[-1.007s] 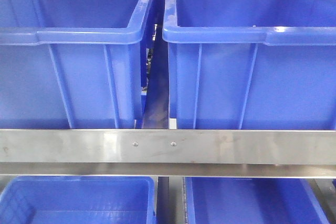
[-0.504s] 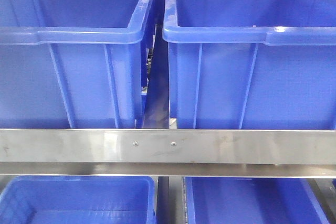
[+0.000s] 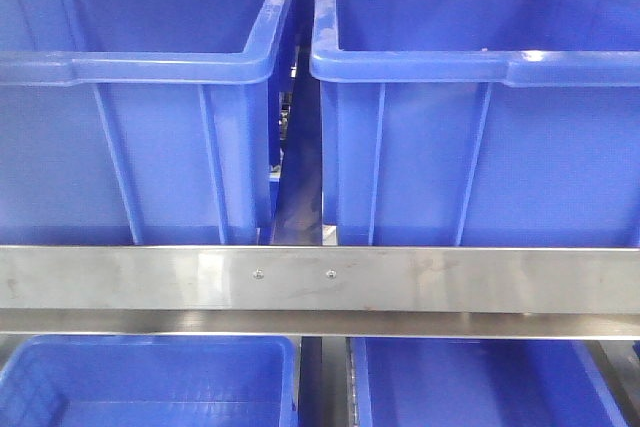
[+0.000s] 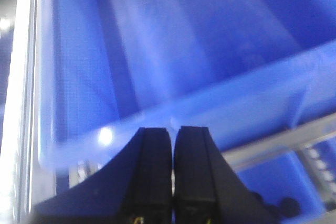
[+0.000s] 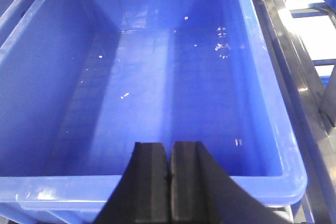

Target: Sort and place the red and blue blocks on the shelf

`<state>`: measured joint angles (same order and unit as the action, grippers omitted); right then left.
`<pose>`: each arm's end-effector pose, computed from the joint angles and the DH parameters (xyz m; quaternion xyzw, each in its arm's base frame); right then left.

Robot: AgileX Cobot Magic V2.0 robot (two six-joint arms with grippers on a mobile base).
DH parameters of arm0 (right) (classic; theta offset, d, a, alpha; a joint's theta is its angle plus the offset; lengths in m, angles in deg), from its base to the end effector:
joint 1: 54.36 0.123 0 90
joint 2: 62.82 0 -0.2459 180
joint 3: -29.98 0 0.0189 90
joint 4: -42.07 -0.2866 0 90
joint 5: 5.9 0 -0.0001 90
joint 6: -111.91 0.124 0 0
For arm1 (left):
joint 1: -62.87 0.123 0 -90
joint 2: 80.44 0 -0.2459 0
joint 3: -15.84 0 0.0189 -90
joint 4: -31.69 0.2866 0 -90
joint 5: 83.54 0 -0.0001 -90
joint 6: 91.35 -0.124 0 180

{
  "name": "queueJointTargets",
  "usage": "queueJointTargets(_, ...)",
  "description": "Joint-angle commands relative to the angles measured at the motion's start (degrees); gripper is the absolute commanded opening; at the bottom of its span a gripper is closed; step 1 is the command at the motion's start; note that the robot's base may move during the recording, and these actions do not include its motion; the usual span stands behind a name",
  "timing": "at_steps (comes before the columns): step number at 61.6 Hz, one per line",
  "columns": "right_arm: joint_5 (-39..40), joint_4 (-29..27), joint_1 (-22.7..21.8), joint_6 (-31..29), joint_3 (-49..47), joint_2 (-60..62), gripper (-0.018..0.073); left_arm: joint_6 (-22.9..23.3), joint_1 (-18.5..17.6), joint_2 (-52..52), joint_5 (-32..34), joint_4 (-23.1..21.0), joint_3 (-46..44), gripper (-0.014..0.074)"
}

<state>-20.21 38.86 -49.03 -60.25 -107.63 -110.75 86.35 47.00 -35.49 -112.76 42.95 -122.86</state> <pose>0.2407 0.0242 0.2915 0.0346 0.7905 0.0920 0.6045 0.2173 -0.0495 0.2821 0.1791 0.8236 0.0228 0.5377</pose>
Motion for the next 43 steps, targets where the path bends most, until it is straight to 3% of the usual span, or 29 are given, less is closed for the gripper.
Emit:
queueJointTargets(1, 5.1, 0.5, -0.4, -0.4, -1.5, 0.2, 0.0069, 1.9, -0.4, -2.8, 0.7, -0.3, -1.7, 0.0137)
queueJointTargets(18, 5.1, 0.5, -0.4, -0.4, -1.5, 0.2, 0.0069, 1.9, 3.0, -8.0, -1.6, -2.3, -1.5, 0.0137)
queueJointTargets(43, 5.1, 0.5, -0.4, -0.4, -1.5, 0.2, 0.0069, 1.9, 3.0, -8.1, -1.4, -2.4, -0.8, 0.0137)
